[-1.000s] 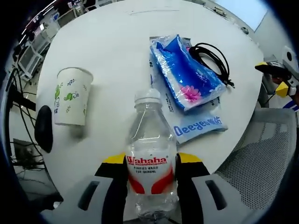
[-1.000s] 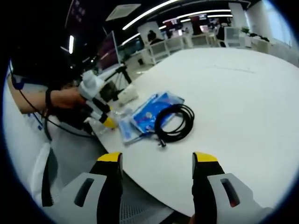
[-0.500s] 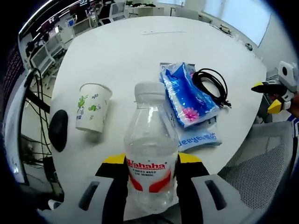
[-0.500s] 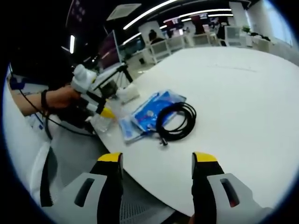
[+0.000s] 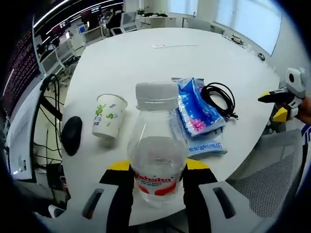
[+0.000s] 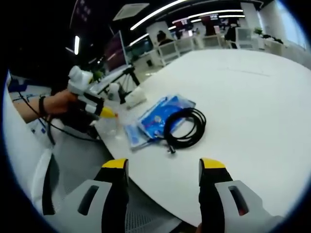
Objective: Arrange the tabletop items into an orderly group along one side of the table until the central work area is clear of visible clutter.
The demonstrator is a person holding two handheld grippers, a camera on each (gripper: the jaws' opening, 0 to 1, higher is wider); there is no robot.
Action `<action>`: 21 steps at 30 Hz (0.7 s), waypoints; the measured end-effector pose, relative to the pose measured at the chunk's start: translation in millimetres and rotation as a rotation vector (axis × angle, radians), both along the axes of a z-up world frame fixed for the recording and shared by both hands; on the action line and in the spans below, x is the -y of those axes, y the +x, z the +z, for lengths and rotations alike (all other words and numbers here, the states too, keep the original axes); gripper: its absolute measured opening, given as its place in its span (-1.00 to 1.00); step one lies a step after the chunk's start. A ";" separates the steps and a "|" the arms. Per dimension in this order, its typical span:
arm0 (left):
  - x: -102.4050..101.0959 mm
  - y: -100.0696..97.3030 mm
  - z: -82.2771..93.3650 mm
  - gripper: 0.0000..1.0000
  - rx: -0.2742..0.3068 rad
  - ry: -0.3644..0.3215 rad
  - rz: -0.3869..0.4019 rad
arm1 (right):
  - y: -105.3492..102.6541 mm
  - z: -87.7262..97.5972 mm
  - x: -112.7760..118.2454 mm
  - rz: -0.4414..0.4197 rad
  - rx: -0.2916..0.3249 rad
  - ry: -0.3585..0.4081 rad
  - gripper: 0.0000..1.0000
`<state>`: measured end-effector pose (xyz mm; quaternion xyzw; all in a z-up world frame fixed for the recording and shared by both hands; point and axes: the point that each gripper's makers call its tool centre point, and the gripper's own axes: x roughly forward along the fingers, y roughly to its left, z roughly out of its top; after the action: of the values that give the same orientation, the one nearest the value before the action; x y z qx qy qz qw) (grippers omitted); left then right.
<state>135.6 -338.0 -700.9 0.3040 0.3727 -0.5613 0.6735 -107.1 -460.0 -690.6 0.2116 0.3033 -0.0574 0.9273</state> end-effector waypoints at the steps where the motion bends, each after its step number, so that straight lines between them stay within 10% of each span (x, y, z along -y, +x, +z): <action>1: -0.9 0.1 1.1 -0.23 0.001 -0.004 0.003 | 0.1 -0.2 -0.5 0.003 -0.001 0.000 0.13; 21: -34.7 -1.1 -2.1 -0.23 0.061 -0.067 0.077 | -0.2 -3.0 -6.8 0.009 -0.006 0.006 0.12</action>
<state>134.6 -303.3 -703.0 0.2837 0.3444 -0.5374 0.7156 -107.3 -453.1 -693.6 0.2130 0.3073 -0.0531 0.9259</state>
